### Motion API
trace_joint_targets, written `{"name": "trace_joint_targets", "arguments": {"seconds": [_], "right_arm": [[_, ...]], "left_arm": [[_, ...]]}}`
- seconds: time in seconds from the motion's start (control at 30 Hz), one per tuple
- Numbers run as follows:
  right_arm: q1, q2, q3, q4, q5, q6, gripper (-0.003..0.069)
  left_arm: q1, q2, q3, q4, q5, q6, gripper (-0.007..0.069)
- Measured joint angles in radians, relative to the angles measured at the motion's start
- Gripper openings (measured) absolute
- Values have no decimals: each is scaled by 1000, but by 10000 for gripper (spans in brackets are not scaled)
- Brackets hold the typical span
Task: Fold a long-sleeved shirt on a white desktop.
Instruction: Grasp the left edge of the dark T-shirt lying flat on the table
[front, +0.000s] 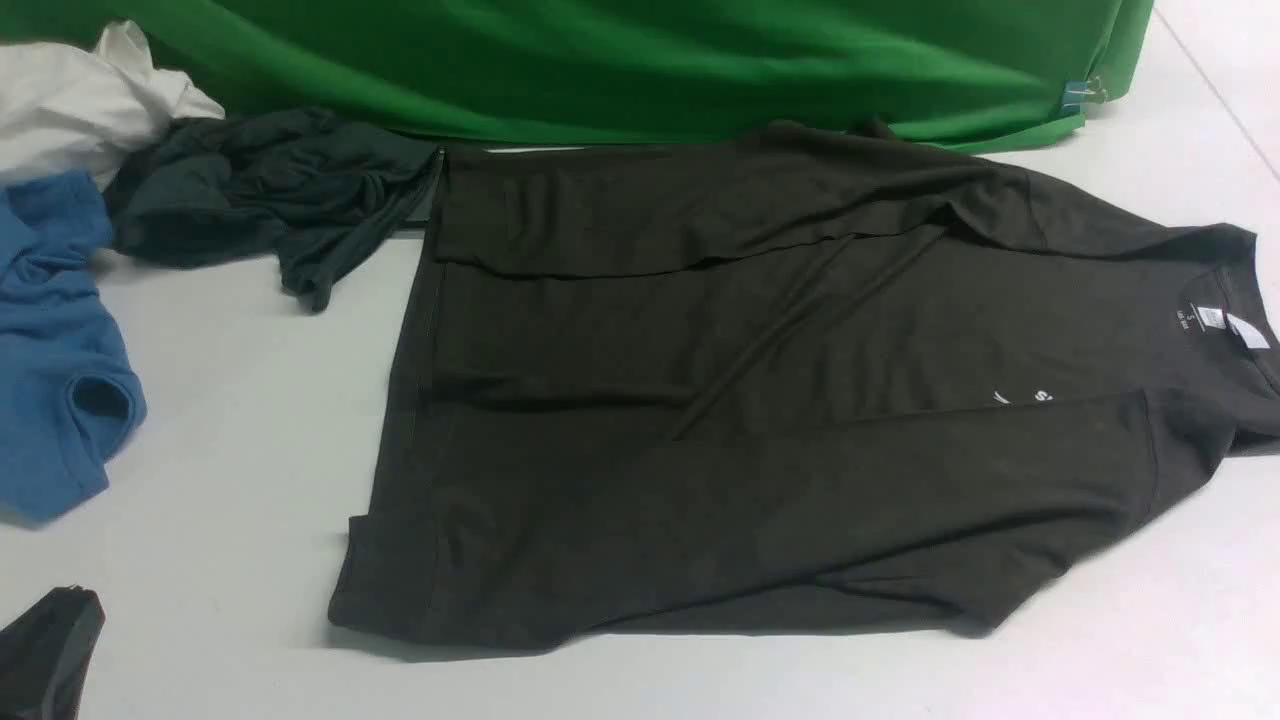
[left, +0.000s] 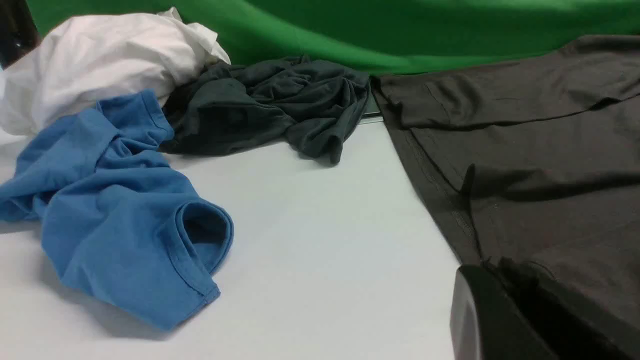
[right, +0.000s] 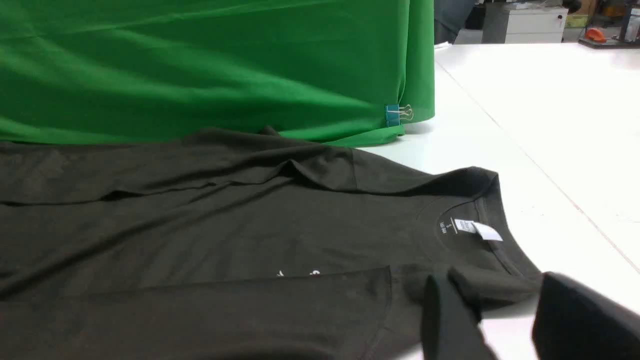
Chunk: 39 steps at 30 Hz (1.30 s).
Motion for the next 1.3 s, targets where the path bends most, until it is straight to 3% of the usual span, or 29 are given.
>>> {"name": "trace_joint_targets", "arguments": {"seconds": [1.13, 1.3], "right_arm": [[0, 0, 0, 0, -2, 0, 242], [0, 0, 0, 0, -123, 21, 242]], "left_arm": [[0, 0, 0, 0, 0, 0, 22], [0, 0, 0, -21, -114, 0, 22]]}}
